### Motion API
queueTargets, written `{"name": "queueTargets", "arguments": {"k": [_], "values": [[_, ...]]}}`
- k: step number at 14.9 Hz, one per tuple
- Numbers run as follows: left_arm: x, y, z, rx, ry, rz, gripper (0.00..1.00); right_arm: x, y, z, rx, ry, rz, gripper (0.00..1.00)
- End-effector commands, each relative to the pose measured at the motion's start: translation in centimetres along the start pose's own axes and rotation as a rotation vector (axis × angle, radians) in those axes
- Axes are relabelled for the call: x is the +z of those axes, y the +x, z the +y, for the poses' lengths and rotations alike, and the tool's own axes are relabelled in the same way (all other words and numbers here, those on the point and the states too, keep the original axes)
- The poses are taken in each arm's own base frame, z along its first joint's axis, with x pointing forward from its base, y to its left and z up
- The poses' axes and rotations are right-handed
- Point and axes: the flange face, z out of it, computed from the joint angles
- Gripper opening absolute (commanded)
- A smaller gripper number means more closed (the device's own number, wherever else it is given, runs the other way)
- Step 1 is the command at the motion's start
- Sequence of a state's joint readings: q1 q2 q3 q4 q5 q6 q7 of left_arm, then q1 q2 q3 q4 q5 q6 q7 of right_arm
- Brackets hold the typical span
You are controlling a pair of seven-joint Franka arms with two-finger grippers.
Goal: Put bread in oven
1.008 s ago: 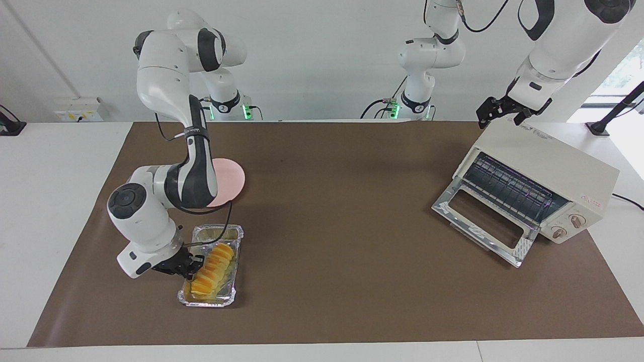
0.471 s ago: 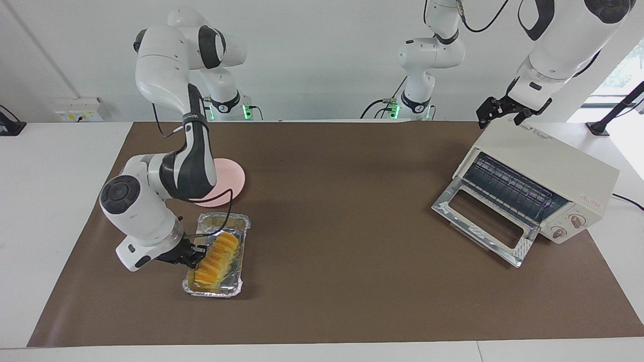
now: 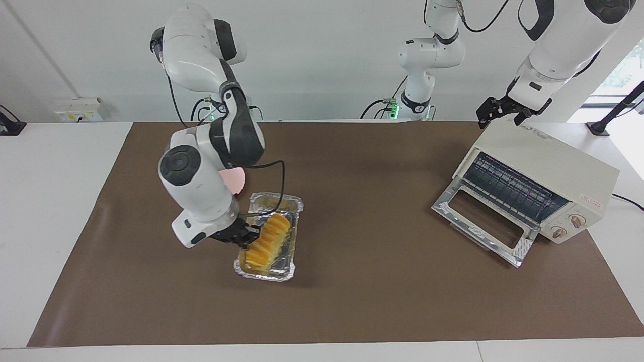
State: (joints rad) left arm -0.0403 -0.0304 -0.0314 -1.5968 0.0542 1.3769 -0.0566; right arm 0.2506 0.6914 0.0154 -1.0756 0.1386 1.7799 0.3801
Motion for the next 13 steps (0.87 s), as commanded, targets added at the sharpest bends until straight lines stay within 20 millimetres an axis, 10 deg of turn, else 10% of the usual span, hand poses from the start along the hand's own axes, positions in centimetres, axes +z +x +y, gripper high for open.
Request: {"name": "queueTargets", "arguments": {"k": [1, 9, 13], "values": [[-0.3, -0.5, -0.2, -0.005, -0.014, 0.015, 1.0, -1.0, -2.7, -5.9, 0.013, 0.06, 0.016, 0.0], [-0.3, -0.5, -0.2, -0.005, -0.014, 0.015, 1.0, 9.0, -8.3, -13.2, -0.094, 0.059, 0.009, 0.0], [-0.3, -0.5, -0.2, -0.005, -0.014, 0.015, 1.0, 12.4, -9.3, -12.4, -0.112, 0.046, 0.008, 0.0]]}}
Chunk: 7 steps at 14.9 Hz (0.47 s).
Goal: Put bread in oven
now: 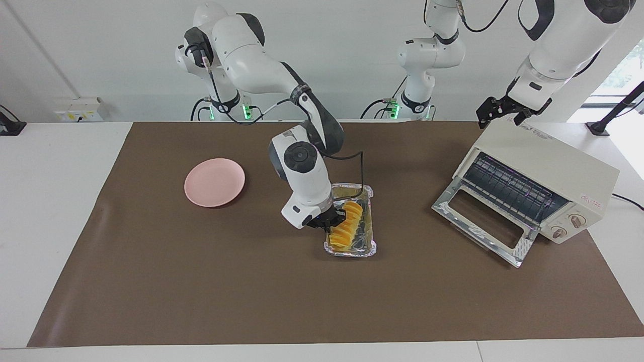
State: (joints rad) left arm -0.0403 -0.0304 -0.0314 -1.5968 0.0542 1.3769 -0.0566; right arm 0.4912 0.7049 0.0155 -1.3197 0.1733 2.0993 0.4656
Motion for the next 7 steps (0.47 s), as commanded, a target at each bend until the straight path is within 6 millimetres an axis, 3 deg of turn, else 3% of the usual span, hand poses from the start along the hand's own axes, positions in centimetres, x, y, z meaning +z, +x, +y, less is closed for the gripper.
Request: {"name": "queueTargets", "arguments": {"k": [1, 6, 7], "values": [[-0.32, -0.51, -0.17, -0.005, -0.014, 0.015, 1.0, 0.62, -0.79, 0.8, -0.041, 0.008, -0.012, 0.0], [-0.32, -0.51, -0.17, -0.005, -0.014, 0.015, 1.0, 1.5, -1.19, 0.78, -0.048, 0.012, -0.001, 0.0], [-0.32, -0.51, -0.17, -0.005, -0.014, 0.015, 1.0, 1.49, -1.31, 0.59, -0.033, 0.013, -0.004, 0.96]]}}
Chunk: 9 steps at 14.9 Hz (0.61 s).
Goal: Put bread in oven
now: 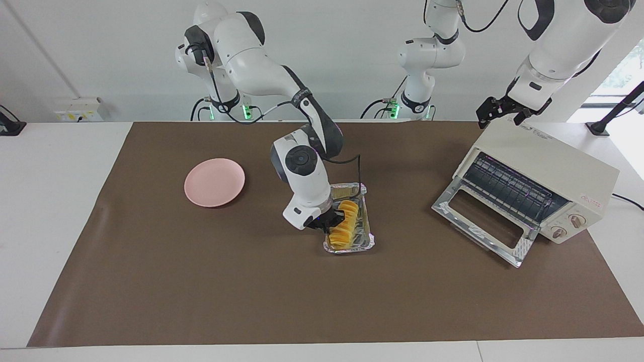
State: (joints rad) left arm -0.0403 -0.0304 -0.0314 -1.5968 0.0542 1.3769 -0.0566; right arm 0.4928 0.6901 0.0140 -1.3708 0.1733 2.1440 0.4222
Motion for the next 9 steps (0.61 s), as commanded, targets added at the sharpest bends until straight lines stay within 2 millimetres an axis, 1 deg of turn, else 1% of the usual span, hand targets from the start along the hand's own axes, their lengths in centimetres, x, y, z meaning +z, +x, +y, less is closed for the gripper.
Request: {"name": "queueTargets", "arguments": {"k": [1, 2, 4, 7, 8, 9], "values": [[-0.3, -0.5, -0.2, -0.005, -0.014, 0.015, 1.0, 0.3, -1.1, -0.5, 0.044, 0.014, -0.014, 1.0], [-0.3, -0.5, -0.2, -0.005, -0.014, 0.015, 1.0, 0.1, -1.3, -1.0, 0.092, 0.015, -0.017, 1.0], [-0.3, -0.5, -0.2, -0.005, -0.014, 0.015, 1.0, -0.2, -1.6, -1.6, 0.099, 0.019, -0.027, 1.0], [-0.3, -0.5, -0.2, -0.005, -0.014, 0.015, 1.0, -3.0, -1.4, -1.5, 0.125, 0.041, -0.063, 1.0], [-0.3, -0.5, -0.2, -0.005, -0.014, 0.015, 1.0, -3.9, -1.0, -1.0, 0.137, 0.046, -0.061, 1.0], [-0.3, -0.5, -0.2, -0.005, -0.014, 0.015, 1.0, -5.2, -0.7, -0.3, 0.147, 0.054, -0.047, 1.0]]}}
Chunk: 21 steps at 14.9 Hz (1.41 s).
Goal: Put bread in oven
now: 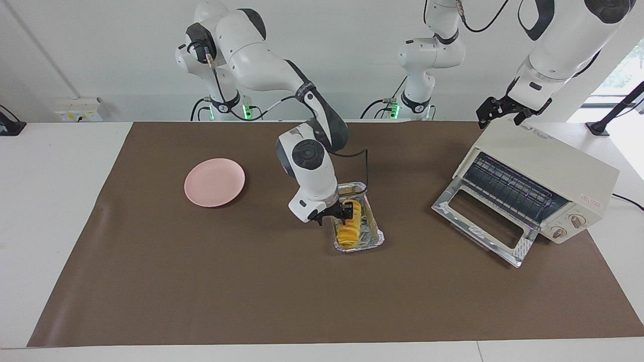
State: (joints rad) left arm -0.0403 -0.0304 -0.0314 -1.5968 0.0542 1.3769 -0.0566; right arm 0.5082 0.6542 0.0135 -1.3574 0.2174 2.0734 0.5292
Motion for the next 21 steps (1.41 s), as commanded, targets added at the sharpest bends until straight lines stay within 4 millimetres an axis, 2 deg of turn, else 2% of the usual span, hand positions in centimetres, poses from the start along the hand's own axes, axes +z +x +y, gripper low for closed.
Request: {"name": "queueTargets", "arguments": {"k": [1, 2, 4, 7, 9, 13, 15, 17, 20, 21], "values": [[-0.3, -0.5, -0.2, -0.005, -0.014, 0.015, 1.0, -4.4, 1.1, 2.2, 0.056, 0.032, 0.0, 1.0], [-0.3, -0.5, -0.2, -0.005, -0.014, 0.015, 1.0, -5.2, 1.3, 3.0, 0.064, 0.027, -0.01, 1.0], [-0.3, -0.5, -0.2, -0.005, -0.014, 0.015, 1.0, -8.1, 2.4, 5.2, 0.092, 0.038, 0.016, 1.0], [-0.3, -0.5, -0.2, -0.005, -0.014, 0.015, 1.0, -12.9, 4.8, 10.8, 0.13, 0.039, 0.062, 1.0], [-0.3, -0.5, -0.2, -0.005, -0.014, 0.015, 1.0, -15.9, 6.2, 16.1, 0.075, 0.011, 0.095, 1.0], [-0.3, -0.5, -0.2, -0.005, -0.014, 0.015, 1.0, -21.0, 7.5, 26.2, -0.008, -0.043, 0.132, 1.0], [-0.3, -0.5, -0.1, -0.001, -0.013, 0.014, 1.0, -23.2, 7.4, 30.8, -0.048, -0.063, 0.127, 1.0], [-0.4, -0.8, 1.3, 0.023, -0.009, 0.008, 1.0, -25.6, 6.5, 34.1, -0.099, -0.117, 0.111, 1.0], [-0.7, -1.1, 1.6, 0.029, -0.008, 0.016, 1.0, -29.3, 4.1, 36.5, -0.166, -0.145, 0.075, 1.0], [-0.7, -1.1, 1.6, 0.025, -0.009, 0.02, 1.0, -30.0, 3.3, 37.2, -0.178, -0.149, 0.046, 1.0]]}}
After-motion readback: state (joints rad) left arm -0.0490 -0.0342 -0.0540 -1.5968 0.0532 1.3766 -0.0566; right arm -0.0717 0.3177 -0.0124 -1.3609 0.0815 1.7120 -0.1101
